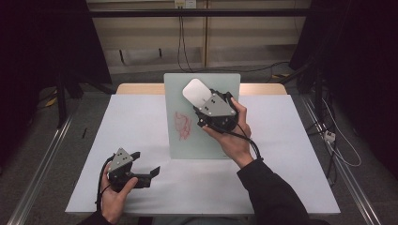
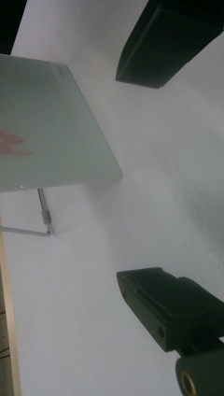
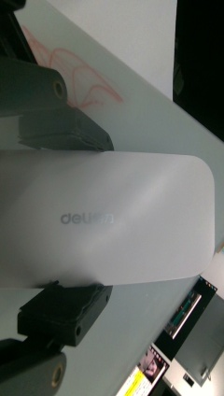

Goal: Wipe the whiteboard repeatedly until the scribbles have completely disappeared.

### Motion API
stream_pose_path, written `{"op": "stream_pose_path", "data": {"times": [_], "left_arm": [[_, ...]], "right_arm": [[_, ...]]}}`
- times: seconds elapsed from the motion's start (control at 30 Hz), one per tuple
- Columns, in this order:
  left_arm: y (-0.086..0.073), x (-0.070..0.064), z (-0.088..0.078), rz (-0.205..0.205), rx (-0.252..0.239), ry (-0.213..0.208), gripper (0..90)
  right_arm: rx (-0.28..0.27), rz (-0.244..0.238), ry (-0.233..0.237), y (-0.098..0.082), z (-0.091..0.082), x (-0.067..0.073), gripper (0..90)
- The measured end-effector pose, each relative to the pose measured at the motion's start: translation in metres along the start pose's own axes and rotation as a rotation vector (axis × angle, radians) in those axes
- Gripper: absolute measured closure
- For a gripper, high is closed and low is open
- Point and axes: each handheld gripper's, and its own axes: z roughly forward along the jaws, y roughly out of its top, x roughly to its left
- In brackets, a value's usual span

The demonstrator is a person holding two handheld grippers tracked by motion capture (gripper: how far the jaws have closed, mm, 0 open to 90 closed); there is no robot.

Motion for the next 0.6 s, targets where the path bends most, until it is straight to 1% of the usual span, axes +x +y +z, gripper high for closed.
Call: {"op": "stream_pose_path", "data": {"times": [0.1, 0.23, 0.37, 0.43, 0.53, 0.6], "left_arm": [[0.0, 0.0, 0.0, -0.002, -0.002, 0.001, 5.1], [0.0, 0.0, 0.0, 0.001, 0.0, 0.0, 5.2], [0.0, 0.0, 0.0, 0.001, -0.001, 0.0, 5.1], [0.0, 0.0, 0.0, -0.002, -0.002, 0.002, 5.2], [0.0, 0.0, 0.0, -0.001, -0.001, 0.0, 5.1], [0.0, 0.0, 0.0, -0.002, -0.002, 0.001, 5.1]], "right_arm": [[0.012, -0.03, 0.035, -0.002, 0.004, 0.013, 31.8], [0.018, -0.036, 0.081, -0.007, 0.008, 0.03, 31.8], [0.032, -0.056, 0.125, -0.014, 0.013, 0.049, 31.8], [0.036, -0.055, 0.14, -0.016, 0.014, 0.055, 31.8], [0.044, -0.071, 0.165, -0.018, 0.016, 0.063, 31.8], [0.05, -0.071, 0.179, -0.02, 0.017, 0.068, 31.8]]}}
